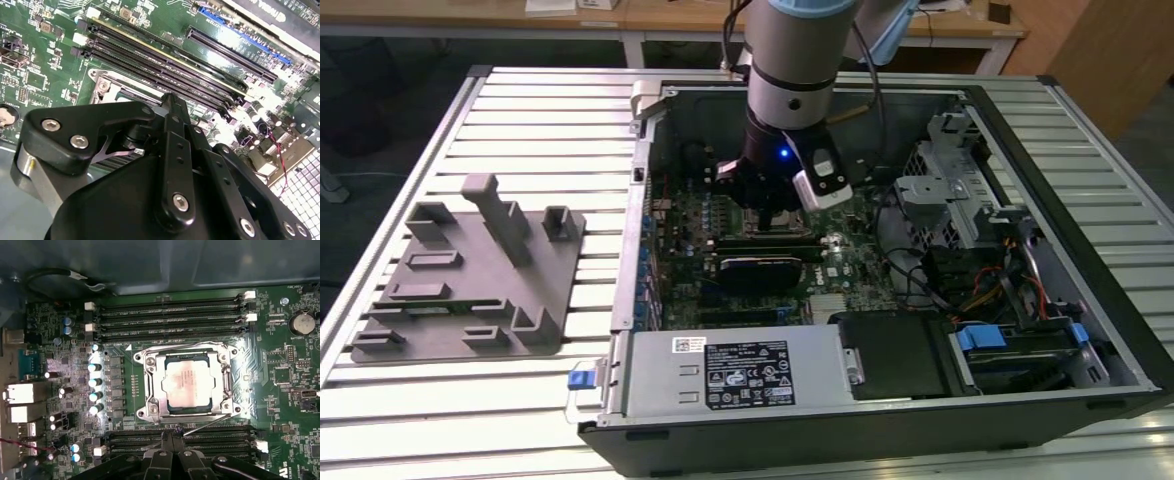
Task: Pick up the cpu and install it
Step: 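Install the second cpu locking lever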
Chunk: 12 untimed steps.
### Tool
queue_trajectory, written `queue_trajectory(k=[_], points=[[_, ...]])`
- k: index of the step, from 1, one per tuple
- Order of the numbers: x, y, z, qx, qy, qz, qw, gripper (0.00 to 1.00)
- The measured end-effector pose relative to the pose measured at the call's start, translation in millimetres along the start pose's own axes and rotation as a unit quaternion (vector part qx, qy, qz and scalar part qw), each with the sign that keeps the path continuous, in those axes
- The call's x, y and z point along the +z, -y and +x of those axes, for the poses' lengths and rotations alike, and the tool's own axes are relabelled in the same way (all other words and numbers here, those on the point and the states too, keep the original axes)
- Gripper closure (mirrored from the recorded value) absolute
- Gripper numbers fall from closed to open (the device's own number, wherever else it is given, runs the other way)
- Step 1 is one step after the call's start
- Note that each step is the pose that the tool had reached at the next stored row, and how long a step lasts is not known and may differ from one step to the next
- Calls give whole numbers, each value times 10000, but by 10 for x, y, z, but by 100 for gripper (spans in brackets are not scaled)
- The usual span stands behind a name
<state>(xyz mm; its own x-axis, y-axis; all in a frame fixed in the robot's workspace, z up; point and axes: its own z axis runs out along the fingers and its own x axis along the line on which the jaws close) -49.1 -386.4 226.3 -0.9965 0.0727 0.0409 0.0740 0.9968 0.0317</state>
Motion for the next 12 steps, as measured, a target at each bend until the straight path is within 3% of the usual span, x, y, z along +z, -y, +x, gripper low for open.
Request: queue_trajectory(k=[8, 12], points=[[29, 58, 0, -120, -6, -20, 9999, 89], [56, 81, 10, -193, -12, -68, 9998, 89]])
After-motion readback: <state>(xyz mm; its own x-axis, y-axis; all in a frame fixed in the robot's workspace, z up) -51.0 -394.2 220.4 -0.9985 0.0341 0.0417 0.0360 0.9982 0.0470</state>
